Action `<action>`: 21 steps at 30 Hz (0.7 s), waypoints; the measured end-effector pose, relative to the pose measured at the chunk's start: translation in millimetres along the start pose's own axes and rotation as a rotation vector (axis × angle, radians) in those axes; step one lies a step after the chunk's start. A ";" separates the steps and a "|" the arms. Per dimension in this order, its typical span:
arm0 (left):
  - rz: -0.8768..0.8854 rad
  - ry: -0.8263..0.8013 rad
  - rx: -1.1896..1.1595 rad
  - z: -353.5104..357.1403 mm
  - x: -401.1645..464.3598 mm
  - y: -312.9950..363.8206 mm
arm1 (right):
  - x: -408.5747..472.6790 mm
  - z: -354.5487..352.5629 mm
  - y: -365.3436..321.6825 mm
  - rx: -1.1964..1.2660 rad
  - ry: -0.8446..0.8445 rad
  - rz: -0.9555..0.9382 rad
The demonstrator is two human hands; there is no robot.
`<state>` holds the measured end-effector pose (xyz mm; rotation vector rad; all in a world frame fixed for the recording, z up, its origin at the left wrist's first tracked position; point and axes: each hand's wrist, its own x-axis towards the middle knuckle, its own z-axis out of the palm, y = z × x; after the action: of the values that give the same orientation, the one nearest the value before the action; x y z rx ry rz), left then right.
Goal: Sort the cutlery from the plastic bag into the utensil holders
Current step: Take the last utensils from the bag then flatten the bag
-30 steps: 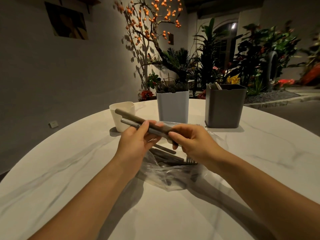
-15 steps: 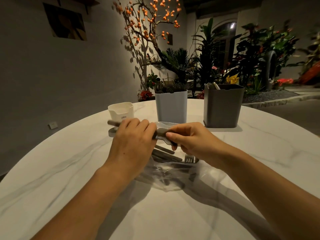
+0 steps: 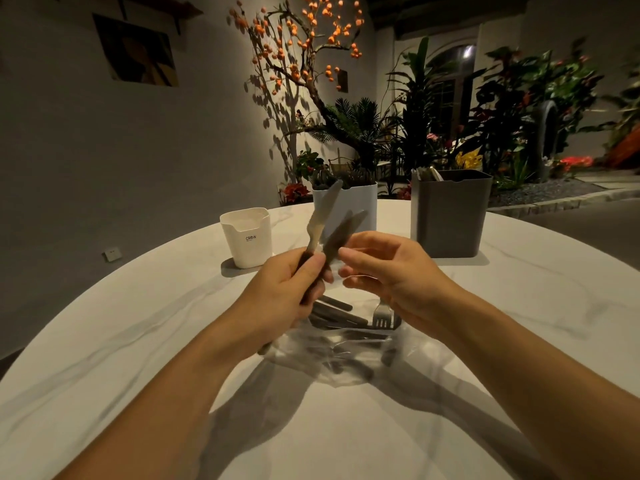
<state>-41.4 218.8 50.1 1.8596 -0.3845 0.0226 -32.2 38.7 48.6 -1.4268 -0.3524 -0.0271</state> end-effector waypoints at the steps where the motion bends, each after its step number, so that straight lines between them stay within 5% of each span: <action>1: -0.016 -0.021 -0.034 -0.4 -0.3 0.5 | -0.1 0.1 0.9 -0.027 -0.002 -0.014; 21: -0.273 -0.292 -0.296 8.0 -0.3 -6.4 | 4.7 3.1 1.2 -0.033 0.081 -0.124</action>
<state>-41.4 213.2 41.5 1.6080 -0.3118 -0.4720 -28.2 42.8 49.0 -1.4307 -0.3743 -0.1915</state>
